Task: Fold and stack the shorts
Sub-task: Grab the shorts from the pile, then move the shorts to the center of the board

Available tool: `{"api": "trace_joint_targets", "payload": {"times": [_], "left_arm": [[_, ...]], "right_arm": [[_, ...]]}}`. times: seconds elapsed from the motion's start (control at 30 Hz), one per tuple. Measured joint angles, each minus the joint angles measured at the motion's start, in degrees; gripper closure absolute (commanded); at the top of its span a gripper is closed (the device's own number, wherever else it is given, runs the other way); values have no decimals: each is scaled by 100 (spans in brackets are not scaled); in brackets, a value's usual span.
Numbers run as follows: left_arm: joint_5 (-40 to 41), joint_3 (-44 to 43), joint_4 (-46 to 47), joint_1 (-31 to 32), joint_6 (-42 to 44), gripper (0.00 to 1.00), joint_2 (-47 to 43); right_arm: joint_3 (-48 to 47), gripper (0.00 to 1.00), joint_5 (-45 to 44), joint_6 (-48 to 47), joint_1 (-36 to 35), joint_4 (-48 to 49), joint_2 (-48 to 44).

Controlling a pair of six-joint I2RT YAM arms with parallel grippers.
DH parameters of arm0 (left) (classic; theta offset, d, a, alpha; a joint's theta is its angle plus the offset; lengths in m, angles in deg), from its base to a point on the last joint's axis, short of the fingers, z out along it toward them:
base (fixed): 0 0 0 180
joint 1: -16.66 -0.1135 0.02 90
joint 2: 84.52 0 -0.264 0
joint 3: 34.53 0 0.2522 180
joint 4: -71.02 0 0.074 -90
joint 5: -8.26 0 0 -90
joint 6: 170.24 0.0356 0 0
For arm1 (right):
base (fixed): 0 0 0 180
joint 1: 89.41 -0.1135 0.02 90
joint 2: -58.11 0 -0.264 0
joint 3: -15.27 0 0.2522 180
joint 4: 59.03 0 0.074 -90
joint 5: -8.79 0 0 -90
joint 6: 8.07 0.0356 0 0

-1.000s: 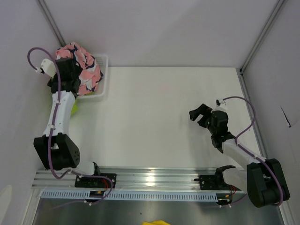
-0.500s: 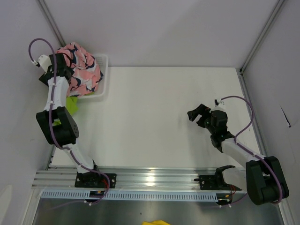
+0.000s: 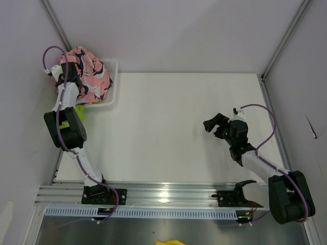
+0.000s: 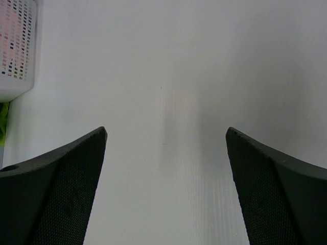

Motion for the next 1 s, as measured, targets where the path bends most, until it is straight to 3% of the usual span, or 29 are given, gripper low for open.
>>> {"api": "trace_joint_targets", "payload": {"times": [0.23, 0.4, 0.57, 0.7, 0.83, 1.0], "left_arm": [[142, 404, 181, 197, 153, 100, -610], [651, 901, 452, 1121, 256, 100, -1731], [555, 938, 831, 2000, 389, 100, -2994], [-90, 986, 1250, 2260, 326, 100, -4273], [-1163, 1346, 1718, 2339, -243, 100, -5694], [-2304, 1735, 2288, 2846, -1019, 100, -6793]], "right_arm": [[-15, 1, -2, -2, -4, -4, 2], [-125, 1, 2, -7, -4, -11, 76], [-168, 1, 46, -39, -4, -9, 229], [-199, 0, 87, -50, -9, -9, 334], [-260, 1, 146, -70, -9, -15, 400], [-280, 1, 179, -92, -11, -4, 402]]}}
